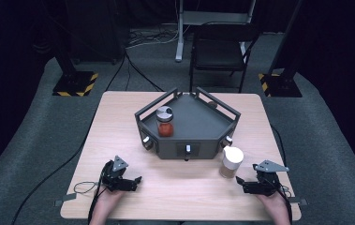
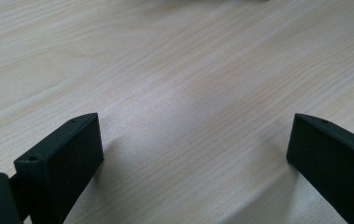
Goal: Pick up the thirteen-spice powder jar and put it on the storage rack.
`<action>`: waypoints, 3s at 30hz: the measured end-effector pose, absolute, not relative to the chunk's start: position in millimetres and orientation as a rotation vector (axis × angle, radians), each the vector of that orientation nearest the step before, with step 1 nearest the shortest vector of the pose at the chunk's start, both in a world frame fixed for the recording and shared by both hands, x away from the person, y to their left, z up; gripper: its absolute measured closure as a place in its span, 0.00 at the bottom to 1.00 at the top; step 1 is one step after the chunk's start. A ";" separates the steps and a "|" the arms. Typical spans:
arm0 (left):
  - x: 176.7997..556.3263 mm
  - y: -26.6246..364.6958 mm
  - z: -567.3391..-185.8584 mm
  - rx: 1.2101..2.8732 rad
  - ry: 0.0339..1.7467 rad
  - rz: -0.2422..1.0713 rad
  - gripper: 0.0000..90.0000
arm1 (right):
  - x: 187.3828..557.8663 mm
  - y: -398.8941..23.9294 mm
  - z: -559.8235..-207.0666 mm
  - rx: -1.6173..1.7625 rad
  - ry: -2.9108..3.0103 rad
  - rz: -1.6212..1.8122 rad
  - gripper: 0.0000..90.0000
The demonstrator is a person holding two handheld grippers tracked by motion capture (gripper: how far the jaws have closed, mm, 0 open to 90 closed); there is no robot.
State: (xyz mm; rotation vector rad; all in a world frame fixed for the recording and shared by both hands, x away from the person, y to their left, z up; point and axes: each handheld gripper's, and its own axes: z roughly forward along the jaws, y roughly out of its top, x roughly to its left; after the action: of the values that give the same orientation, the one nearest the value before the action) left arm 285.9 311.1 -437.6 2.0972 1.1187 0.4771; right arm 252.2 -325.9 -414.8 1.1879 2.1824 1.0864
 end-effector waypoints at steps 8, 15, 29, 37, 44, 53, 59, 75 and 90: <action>285.9 311.1 -437.6 2.097 1.119 0.477 0.04 | 251.9 -324.9 -414.5 1.178 2.184 1.090 0.10; 285.9 311.1 -437.7 2.097 1.119 0.477 0.04 | 251.6 -322.4 -413.8 1.161 2.190 1.094 0.10; 285.9 311.2 -437.6 2.097 1.119 0.477 0.04 | 250.6 -316.9 -413.0 1.128 2.192 1.112 0.10; 286.0 311.2 -437.6 2.097 1.119 0.476 0.04 | 251.2 -312.6 -412.0 1.109 2.193 1.119 0.10; 286.0 311.2 -437.6 2.098 1.119 0.476 0.04 | 252.8 -310.3 -411.3 1.093 2.193 1.137 0.10; 286.0 311.2 -437.6 2.097 1.119 0.476 0.04 | 254.0 -306.2 -410.6 1.081 2.186 1.140 0.10; 286.5 311.6 -437.5 2.100 1.116 0.474 0.04 | 256.5 -302.1 -410.9 1.074 2.190 1.140 0.10; 287.2 311.7 -437.2 2.104 1.111 0.473 0.03 | 264.4 -291.8 -415.5 1.084 2.166 1.163 0.14; 287.1 311.4 -437.2 2.105 1.112 0.474 0.03 | 271.5 -284.9 -419.2 1.098 2.149 1.183 0.26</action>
State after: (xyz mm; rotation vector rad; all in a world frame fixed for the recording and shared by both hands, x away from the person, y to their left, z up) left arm 287.1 311.4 -437.2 2.1046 1.1117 0.4741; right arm 271.5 -284.9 -419.2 1.0978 2.1486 1.1833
